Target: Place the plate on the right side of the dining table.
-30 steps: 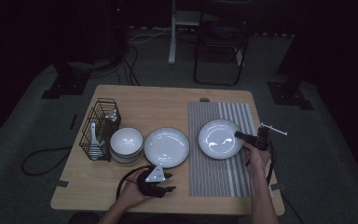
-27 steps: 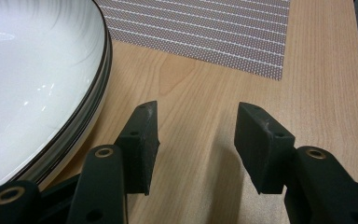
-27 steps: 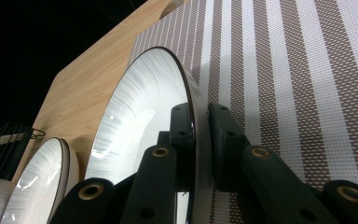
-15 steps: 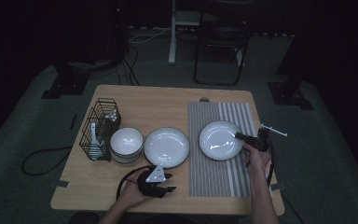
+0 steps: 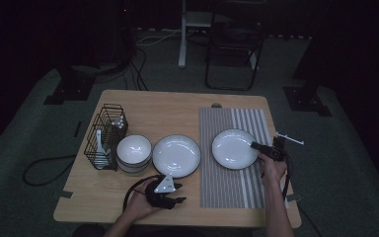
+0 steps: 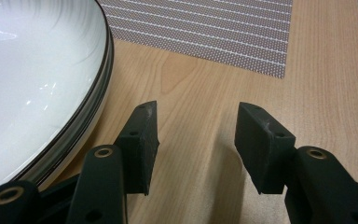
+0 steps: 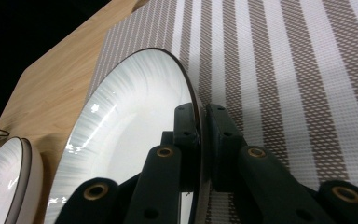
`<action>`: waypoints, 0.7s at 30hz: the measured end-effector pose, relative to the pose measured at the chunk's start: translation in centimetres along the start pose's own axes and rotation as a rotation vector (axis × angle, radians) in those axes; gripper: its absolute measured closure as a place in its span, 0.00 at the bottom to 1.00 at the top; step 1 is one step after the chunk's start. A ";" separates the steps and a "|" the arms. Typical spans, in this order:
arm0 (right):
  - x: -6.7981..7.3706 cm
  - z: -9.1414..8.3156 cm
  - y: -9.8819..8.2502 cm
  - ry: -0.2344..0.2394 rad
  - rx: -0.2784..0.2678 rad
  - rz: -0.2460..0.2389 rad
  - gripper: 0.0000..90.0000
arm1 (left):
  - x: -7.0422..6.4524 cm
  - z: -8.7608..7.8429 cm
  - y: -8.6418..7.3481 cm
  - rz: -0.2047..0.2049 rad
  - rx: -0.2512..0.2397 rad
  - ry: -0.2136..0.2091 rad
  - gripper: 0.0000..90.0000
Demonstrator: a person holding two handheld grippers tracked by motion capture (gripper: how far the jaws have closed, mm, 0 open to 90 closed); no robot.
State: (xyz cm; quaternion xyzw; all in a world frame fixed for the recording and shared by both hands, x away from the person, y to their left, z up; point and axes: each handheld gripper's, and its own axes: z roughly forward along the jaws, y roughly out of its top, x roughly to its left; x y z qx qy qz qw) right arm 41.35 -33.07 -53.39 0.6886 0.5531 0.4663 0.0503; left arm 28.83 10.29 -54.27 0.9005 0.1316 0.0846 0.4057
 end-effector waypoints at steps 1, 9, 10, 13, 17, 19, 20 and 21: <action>-0.1 0.0 0.0 -0.003 0.002 0.001 0.93 | 0.0 0.0 0.0 0.000 0.000 0.000 0.56; 0.0 -0.1 -0.3 -0.051 -0.003 -0.032 0.93 | 0.2 -0.1 -0.1 -0.007 -0.001 0.005 0.55; 0.1 -0.2 -0.3 -0.060 -0.002 -0.039 0.93 | 0.2 -0.1 -0.1 -0.008 -0.001 0.005 0.55; 0.0 -0.1 -0.5 -0.073 0.001 -0.044 0.93 | 0.3 -0.2 -0.1 -0.011 -0.004 0.007 0.55; 0.0 -0.1 -0.5 -0.106 -0.002 -0.055 0.93 | 0.3 -0.2 0.0 -0.009 0.000 0.010 0.55; -0.1 -0.3 -0.4 -0.107 -0.014 -0.053 0.94 | 0.3 -0.1 0.0 -0.008 0.001 0.011 0.55; -0.1 -0.3 -0.4 -0.107 -0.014 -0.053 0.94 | 0.3 -0.1 0.0 -0.008 0.001 0.011 0.55; -0.1 -0.6 -0.3 -0.104 -0.027 -0.047 0.95 | 0.3 -0.1 -0.1 -0.008 0.003 0.011 0.55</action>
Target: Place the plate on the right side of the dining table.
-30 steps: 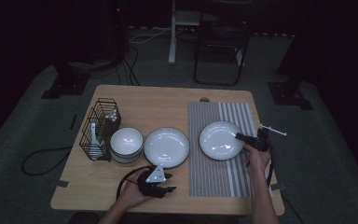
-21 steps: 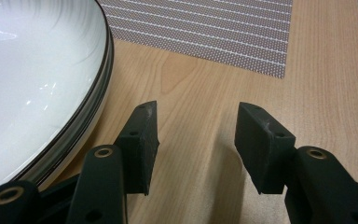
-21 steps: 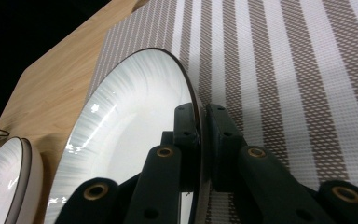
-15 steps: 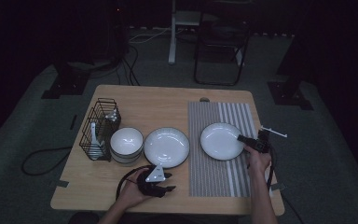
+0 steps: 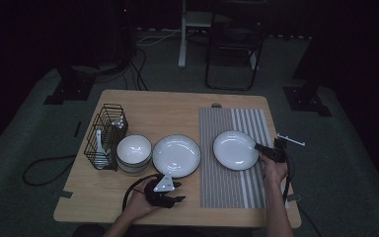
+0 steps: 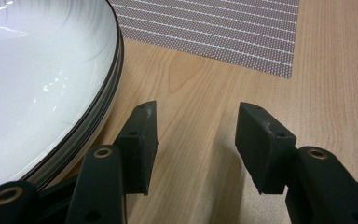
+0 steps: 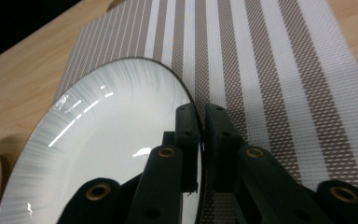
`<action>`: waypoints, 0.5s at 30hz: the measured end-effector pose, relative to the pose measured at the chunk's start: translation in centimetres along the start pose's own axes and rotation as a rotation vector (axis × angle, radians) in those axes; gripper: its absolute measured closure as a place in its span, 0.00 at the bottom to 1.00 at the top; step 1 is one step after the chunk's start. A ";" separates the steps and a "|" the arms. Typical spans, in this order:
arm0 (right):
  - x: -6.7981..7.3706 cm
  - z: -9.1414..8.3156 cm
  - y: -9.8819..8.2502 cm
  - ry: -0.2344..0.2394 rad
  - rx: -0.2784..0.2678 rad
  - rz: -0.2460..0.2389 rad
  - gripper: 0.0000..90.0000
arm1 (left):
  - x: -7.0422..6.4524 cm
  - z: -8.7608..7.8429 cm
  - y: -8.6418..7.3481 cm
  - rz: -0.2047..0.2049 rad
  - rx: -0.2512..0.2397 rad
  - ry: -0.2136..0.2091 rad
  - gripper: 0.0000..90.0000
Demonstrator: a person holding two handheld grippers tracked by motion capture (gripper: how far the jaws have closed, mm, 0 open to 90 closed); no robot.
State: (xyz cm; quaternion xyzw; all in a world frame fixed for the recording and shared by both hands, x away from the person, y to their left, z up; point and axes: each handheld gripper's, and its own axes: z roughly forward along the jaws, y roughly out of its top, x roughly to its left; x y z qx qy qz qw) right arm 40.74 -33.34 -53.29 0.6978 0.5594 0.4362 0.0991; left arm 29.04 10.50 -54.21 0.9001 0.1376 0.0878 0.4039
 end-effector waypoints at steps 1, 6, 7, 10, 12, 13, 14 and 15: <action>-0.1 -0.1 0.0 0.006 -0.004 0.001 0.95 | 0.0 0.0 0.0 0.001 0.001 0.001 0.55; -0.1 -0.5 0.2 0.013 -0.016 0.000 0.95 | 0.0 0.0 0.0 0.001 0.005 0.003 0.55; -0.2 -0.6 0.2 0.015 -0.021 -0.001 0.95 | 0.0 0.0 0.0 0.002 0.006 0.004 0.55; -0.1 -0.7 0.3 0.018 -0.032 -0.002 0.94 | 0.0 0.1 0.0 0.005 0.014 0.001 0.55; -0.1 -0.9 0.3 0.021 -0.036 -0.003 0.93 | 0.0 0.2 0.0 0.003 0.018 -0.008 0.54; -0.1 -1.0 0.3 0.022 -0.041 -0.006 0.92 | 0.0 0.2 -0.1 0.005 0.022 -0.011 0.54; -0.1 -1.0 0.4 0.030 -0.046 -0.006 0.91 | 0.0 0.3 0.0 0.009 0.027 -0.012 0.54; -0.1 -1.1 0.4 0.040 -0.048 -0.004 0.91 | 0.0 0.3 0.0 0.009 0.027 -0.012 0.53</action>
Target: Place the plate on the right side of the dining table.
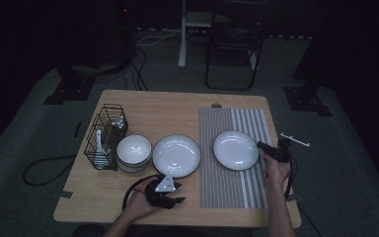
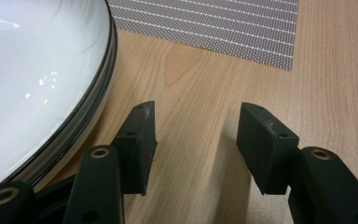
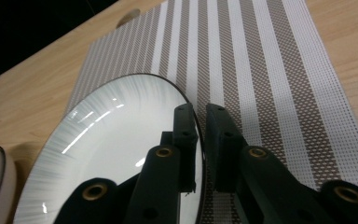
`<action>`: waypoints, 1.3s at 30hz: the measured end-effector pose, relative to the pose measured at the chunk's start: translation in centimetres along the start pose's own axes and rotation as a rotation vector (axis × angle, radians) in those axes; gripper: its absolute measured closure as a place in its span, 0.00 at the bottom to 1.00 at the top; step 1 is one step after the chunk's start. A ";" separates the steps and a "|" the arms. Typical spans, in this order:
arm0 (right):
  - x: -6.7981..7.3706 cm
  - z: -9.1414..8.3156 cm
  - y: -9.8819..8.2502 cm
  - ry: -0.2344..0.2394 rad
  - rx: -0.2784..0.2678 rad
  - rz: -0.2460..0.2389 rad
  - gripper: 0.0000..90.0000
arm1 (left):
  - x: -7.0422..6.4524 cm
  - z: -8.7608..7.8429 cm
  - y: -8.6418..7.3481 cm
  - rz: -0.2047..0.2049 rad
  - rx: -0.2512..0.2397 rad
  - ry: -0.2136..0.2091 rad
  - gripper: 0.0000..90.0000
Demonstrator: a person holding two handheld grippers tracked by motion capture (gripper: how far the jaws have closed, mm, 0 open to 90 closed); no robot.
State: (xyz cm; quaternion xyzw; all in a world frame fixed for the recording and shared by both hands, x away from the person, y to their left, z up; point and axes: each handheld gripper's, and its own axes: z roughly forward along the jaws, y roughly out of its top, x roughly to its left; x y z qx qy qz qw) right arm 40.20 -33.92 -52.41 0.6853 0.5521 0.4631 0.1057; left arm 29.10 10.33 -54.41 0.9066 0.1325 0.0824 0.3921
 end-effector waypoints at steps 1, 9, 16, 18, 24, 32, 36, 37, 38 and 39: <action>0.1 -0.1 0.0 0.001 -0.001 -0.007 0.90 | 0.0 0.0 0.0 0.002 0.003 -0.001 0.53; 2.0 -0.3 0.8 0.042 -0.009 -0.061 0.83 | 0.1 0.0 0.0 -0.007 0.005 -0.003 0.53; 3.5 0.0 0.9 0.071 0.011 -0.105 0.77 | 0.3 0.0 0.0 -0.016 0.007 -0.014 0.52; 3.8 0.1 0.9 0.076 0.008 -0.114 0.75 | 0.3 0.0 0.0 -0.018 0.009 -0.016 0.52; 4.5 0.3 1.0 0.105 0.026 -0.136 0.73 | 0.4 0.0 0.0 -0.018 0.009 -0.019 0.51; 5.8 0.6 1.2 0.144 0.042 -0.157 0.70 | 0.4 0.1 0.0 -0.016 0.010 -0.020 0.49; 6.3 1.0 1.3 0.169 0.055 -0.163 0.70 | 0.4 0.1 0.0 -0.015 0.011 -0.022 0.48; 6.4 1.1 1.2 0.176 0.055 -0.167 0.70 | 0.5 0.1 0.0 -0.014 0.012 -0.022 0.48; 6.5 1.1 1.2 0.181 0.059 -0.170 0.70 | 0.5 0.1 0.0 -0.015 0.011 -0.022 0.47; 6.5 1.2 1.1 0.186 0.064 -0.172 0.70 | 0.5 0.1 0.0 -0.014 0.012 -0.021 0.47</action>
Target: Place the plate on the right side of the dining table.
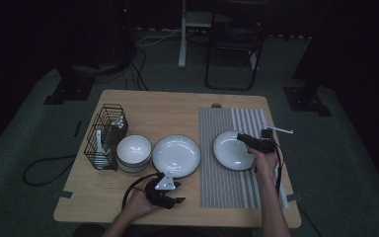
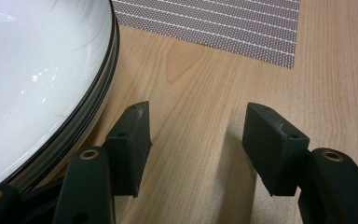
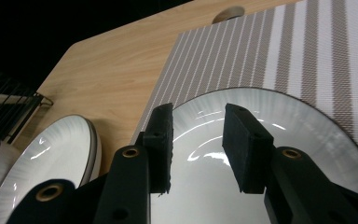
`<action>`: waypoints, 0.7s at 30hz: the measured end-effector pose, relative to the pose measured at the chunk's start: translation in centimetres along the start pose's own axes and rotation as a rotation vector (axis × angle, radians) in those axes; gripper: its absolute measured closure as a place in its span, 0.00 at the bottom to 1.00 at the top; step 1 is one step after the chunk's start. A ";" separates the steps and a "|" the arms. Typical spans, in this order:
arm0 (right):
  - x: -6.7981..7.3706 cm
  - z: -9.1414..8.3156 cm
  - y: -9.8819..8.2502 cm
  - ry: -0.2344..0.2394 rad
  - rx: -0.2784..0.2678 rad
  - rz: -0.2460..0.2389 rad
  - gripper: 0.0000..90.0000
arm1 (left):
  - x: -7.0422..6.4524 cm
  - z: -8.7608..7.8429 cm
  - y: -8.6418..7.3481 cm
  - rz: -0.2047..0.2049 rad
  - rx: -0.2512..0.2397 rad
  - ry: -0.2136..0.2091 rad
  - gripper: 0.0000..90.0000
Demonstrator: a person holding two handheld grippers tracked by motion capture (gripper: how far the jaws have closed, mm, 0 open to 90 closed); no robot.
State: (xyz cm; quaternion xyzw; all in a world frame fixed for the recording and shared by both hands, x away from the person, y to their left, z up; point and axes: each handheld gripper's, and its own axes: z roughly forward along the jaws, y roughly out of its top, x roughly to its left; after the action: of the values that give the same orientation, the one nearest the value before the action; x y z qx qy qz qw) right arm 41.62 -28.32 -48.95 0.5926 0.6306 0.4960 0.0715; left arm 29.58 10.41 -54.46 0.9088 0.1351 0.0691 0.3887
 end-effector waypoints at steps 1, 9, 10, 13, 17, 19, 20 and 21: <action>0.0 0.1 0.0 0.008 0.004 0.002 0.70 | 0.0 0.0 0.0 -0.001 0.000 0.001 0.47; 0.3 0.3 -0.1 0.040 0.003 0.002 0.69 | 0.0 0.0 0.0 0.002 0.001 -0.001 0.46; 0.4 0.3 -0.1 0.043 0.000 0.001 0.69 | 0.0 0.0 0.0 0.003 0.002 -0.002 0.46; 0.7 0.3 0.0 0.051 0.002 -0.004 0.67 | 0.0 0.0 0.0 0.002 0.001 -0.002 0.45; 1.2 0.5 0.3 0.066 0.004 -0.017 0.66 | 0.0 0.0 0.0 0.003 0.001 -0.003 0.45; 1.6 0.7 0.5 0.079 0.008 -0.031 0.67 | 0.0 0.0 0.0 0.004 0.002 -0.003 0.45; 1.8 0.7 0.6 0.081 0.012 -0.043 0.68 | 0.0 0.0 0.0 0.004 0.002 -0.003 0.45; 2.0 0.8 0.6 0.081 0.017 -0.058 0.68 | 0.0 0.0 0.0 0.004 0.002 -0.004 0.45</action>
State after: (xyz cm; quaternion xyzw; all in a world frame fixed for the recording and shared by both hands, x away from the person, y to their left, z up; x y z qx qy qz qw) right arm 41.98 -26.32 -47.94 0.5540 0.6541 0.5120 0.0553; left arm 29.57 10.37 -54.47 0.9096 0.1326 0.0682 0.3879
